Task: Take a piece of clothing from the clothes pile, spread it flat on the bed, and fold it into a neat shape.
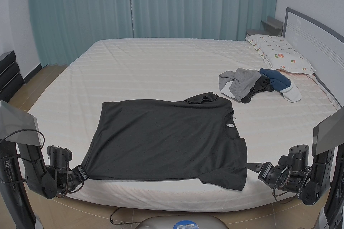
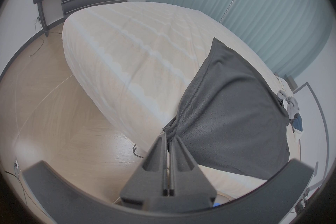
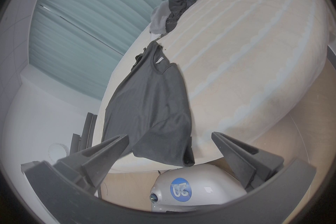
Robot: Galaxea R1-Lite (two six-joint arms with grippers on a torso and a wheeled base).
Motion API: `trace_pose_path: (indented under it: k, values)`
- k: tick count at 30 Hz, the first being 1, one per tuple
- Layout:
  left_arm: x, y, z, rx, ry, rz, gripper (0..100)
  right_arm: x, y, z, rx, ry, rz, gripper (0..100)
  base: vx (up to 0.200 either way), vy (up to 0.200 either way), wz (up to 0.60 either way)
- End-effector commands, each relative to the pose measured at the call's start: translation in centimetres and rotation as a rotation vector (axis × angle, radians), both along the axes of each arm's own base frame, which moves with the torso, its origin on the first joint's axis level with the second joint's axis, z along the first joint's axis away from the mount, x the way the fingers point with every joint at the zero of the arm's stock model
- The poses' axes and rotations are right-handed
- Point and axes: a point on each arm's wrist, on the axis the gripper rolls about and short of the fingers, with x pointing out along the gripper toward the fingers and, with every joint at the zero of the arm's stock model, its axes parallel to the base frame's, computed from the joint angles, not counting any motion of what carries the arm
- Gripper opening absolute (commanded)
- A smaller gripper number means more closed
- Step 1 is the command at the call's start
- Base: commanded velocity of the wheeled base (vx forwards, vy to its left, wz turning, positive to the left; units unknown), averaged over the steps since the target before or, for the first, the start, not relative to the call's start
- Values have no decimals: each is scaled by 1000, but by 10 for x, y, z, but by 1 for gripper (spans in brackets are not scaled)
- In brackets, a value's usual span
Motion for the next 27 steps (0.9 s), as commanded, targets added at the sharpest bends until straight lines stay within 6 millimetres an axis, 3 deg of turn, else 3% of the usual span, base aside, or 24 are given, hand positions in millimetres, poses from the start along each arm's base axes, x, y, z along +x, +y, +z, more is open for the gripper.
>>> trace_pose_path:
  k: [1, 10, 14, 15, 25, 27]
  values:
    - [-3, 0, 1, 18, 3, 7, 0, 2, 9, -6, -7, 3, 35, 100, 0, 0, 0]
    - [3, 1, 5, 29, -35, 31, 0, 29, 18, -36, -24, 20, 30, 100, 0, 0, 0]
    - [5, 1, 10, 24, -61, 34, 0, 37, 17, -40, -21, 10, 21, 100, 0, 0, 0]
    - [5, 1, 12, 23, -68, 33, 0, 39, 18, -41, -21, 6, 22, 0, 0, 0, 0]
    - [19, 2, 17, -51, -134, 86, 0, 61, 20, -37, -8, -74, 8, 0, 0, 0, 0]
    - [25, 3, 19, -71, -158, 107, 0, 74, 20, -32, -20, -89, 7, 0, 0, 0, 0]
